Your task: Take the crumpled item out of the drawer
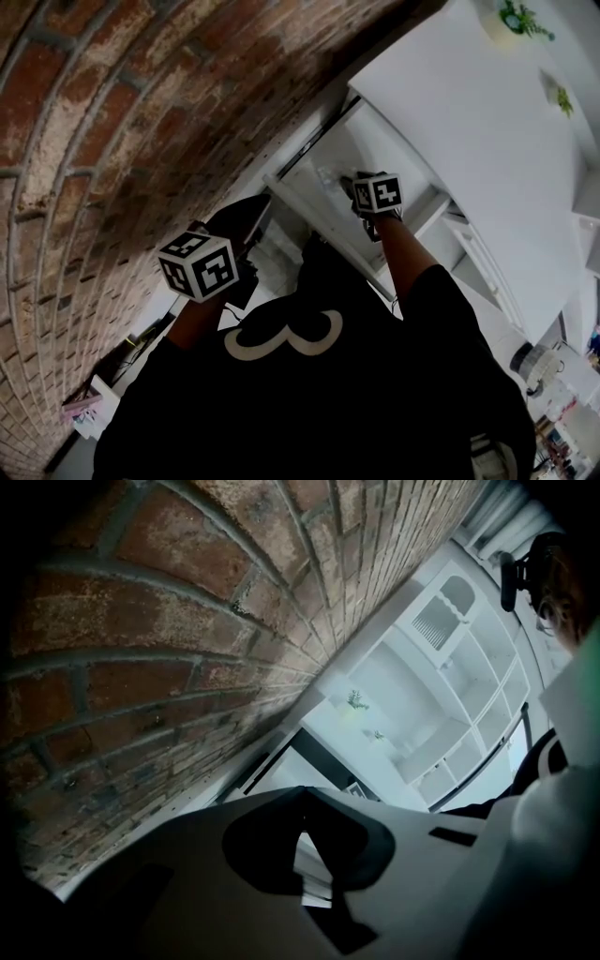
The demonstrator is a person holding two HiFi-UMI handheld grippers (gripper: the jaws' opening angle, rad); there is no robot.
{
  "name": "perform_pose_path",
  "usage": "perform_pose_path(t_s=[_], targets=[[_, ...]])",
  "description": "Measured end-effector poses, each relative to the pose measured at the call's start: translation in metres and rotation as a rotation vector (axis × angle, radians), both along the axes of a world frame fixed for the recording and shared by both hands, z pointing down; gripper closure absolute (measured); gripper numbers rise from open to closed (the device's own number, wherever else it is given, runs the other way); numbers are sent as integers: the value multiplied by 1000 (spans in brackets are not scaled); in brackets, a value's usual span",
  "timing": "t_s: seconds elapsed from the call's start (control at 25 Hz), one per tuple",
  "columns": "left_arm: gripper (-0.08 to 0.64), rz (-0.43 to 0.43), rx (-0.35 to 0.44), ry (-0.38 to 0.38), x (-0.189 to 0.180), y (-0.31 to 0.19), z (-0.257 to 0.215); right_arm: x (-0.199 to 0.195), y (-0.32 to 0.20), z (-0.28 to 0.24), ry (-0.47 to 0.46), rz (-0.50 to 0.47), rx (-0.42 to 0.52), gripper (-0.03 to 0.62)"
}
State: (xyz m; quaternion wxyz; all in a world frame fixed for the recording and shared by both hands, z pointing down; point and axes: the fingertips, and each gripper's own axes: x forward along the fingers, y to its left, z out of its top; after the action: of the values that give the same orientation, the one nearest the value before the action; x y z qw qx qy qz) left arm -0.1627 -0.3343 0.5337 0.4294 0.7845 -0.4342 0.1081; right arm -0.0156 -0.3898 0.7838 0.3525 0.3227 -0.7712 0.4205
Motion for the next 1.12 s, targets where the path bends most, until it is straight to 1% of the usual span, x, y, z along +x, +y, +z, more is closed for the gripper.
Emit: perform_pose_path(t_s=[0.12, 0.32, 0.4, 0.52, 0.6, 0.96, 1.12], targets=[[557, 5, -7, -9, 1, 3, 0, 0, -1, -3, -17, 8, 6, 443], [557, 7, 14, -2, 3, 4, -9, 1, -1, -21, -71, 49, 11, 454], [557, 7, 20, 0, 2, 4, -13, 0, 2, -32, -95, 46, 20, 454], [558, 7, 32, 4, 3, 4, -19, 2, -1, -54, -99, 13, 97, 454], [557, 7, 40, 10, 4, 5, -23, 5, -4, -71, -96, 10, 143, 456], [557, -10, 86, 45, 3, 19, -50, 10, 13, -144, -121, 24, 257, 465], [557, -7, 131, 68, 4, 27, -71, 4, 23, -194, -182, 38, 338, 466]])
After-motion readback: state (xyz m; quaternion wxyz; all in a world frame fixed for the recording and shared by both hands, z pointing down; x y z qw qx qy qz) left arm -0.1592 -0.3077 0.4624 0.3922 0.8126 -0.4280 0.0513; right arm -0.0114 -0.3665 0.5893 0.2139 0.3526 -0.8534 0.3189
